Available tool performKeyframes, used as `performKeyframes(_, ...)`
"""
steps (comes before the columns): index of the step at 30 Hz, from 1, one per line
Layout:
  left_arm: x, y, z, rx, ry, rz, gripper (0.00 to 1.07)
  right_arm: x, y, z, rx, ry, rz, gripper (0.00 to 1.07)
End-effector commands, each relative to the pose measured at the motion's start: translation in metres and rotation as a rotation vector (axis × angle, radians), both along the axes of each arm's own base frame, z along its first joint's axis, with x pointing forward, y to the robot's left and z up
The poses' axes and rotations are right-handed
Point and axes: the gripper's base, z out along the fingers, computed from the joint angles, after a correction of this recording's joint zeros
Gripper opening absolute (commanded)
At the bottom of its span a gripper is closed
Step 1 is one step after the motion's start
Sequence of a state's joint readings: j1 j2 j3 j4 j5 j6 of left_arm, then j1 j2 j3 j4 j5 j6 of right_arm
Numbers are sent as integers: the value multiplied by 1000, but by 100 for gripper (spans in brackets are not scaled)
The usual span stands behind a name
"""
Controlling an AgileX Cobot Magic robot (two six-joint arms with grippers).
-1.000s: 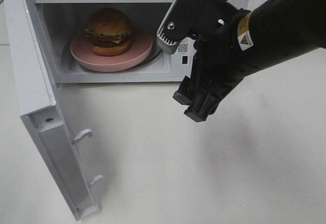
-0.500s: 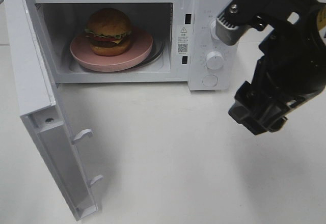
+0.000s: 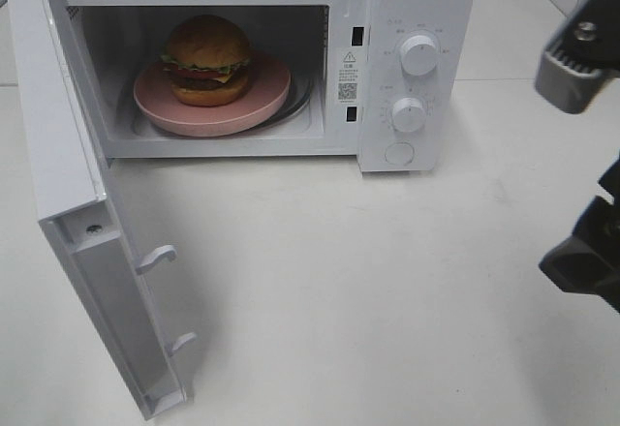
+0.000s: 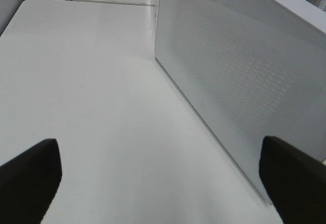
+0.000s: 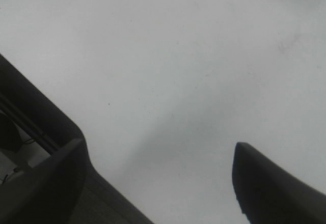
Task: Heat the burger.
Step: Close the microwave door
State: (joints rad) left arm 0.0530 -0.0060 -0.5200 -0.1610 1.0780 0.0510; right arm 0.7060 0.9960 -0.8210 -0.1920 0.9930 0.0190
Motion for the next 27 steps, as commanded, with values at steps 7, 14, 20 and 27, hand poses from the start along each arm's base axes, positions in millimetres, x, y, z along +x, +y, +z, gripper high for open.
performKeyframes(7,-2,0,0,-1,-21,4,98,-25,-52,-3,145,-8,-291,76)
performKeyframes(14,-2,0,0,-1,-21,4,98,-54,-82,-4,218,-134,-495,77)
performKeyframes(20,-2,0,0,-1,-21,4,98,-86,-93,-10,280,-264,-564,77)
performKeyframes(27,-2,0,0,-1,-21,4,98,-126,-99,-7,400,-480,-629,76)
